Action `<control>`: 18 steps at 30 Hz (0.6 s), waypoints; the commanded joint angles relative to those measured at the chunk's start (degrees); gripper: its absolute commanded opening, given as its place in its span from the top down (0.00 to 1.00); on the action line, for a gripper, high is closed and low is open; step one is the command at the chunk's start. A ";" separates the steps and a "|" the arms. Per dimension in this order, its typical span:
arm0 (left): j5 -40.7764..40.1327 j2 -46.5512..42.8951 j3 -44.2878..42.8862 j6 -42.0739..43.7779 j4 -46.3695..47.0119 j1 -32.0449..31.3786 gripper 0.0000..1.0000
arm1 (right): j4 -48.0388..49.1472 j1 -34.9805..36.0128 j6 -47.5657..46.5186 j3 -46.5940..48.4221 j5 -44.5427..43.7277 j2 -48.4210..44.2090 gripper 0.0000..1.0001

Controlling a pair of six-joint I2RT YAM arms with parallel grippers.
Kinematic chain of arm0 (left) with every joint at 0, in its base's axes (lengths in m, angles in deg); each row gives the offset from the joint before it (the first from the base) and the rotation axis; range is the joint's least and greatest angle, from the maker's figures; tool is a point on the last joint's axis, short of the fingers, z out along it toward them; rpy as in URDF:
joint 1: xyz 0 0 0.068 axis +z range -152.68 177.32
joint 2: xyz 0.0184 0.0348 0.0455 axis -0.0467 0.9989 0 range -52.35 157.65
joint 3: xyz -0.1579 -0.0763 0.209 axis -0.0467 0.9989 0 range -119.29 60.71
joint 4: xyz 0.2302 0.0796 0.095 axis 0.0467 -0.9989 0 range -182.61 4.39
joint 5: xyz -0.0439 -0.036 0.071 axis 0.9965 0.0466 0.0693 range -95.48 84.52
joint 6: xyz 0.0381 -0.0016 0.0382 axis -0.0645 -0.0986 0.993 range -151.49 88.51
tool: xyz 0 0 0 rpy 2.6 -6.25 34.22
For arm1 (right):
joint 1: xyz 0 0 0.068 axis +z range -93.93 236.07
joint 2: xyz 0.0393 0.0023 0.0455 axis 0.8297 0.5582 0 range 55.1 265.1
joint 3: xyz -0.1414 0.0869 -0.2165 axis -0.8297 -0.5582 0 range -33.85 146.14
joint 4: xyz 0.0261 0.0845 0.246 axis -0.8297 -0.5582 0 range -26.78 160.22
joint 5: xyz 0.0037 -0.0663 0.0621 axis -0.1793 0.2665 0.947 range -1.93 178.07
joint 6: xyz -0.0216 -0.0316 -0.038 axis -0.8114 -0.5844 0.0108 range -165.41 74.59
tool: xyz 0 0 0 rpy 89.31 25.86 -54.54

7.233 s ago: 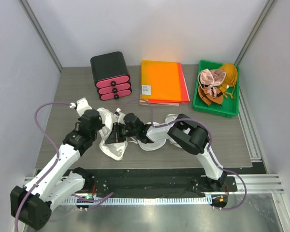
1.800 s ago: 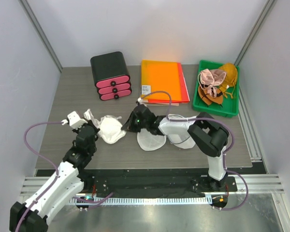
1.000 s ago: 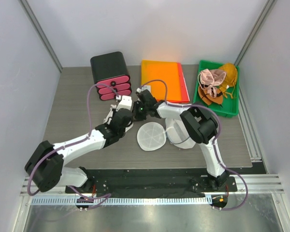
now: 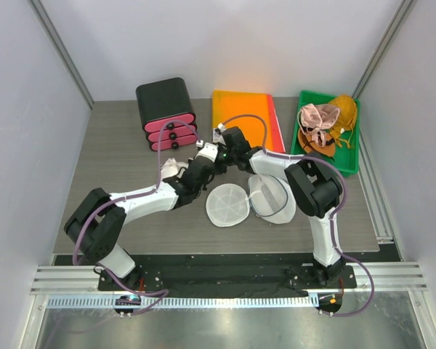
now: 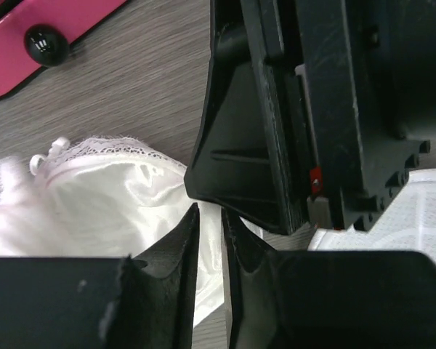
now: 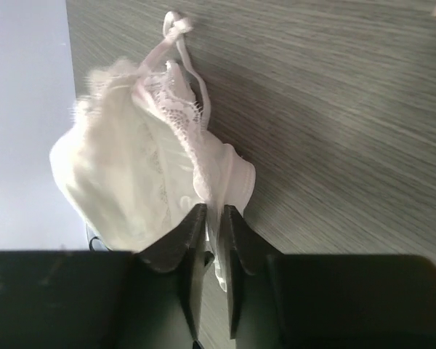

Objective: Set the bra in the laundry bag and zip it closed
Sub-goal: Adjust the bra at the center of the board.

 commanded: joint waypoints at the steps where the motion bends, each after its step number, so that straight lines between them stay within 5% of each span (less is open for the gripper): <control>1: 1.57 -1.18 0.04 -1.40 3.39 0.15 0.79 | 0.31 -1.81 -1.94 -0.05 1.17 -1.58 0.71; 7: -0.53 -10.13 2.24 -6.49 0.76 0.33 0.58 | -1.35 -2.96 -4.75 0.73 2.84 -1.93 0.52; 9: -2.81 -14.70 1.99 -12.46 -3.53 1.64 0.45 | -1.97 -2.96 -5.72 1.26 3.10 -2.45 0.42; 10: -3.96 -15.67 1.29 -15.87 -6.33 2.52 0.23 | -2.23 -2.96 -5.99 1.44 3.02 -2.63 0.39; 14: -3.53 -16.82 -4.51 -34.06 -31.94 9.80 0.18 | -3.98 -2.96 -7.22 1.44 1.96 -4.21 0.31; 18: 0.25 -23.12 -1.38 -43.83 -37.91 17.53 0.18 | -3.38 -2.44 -6.87 0.21 2.22 -5.88 0.29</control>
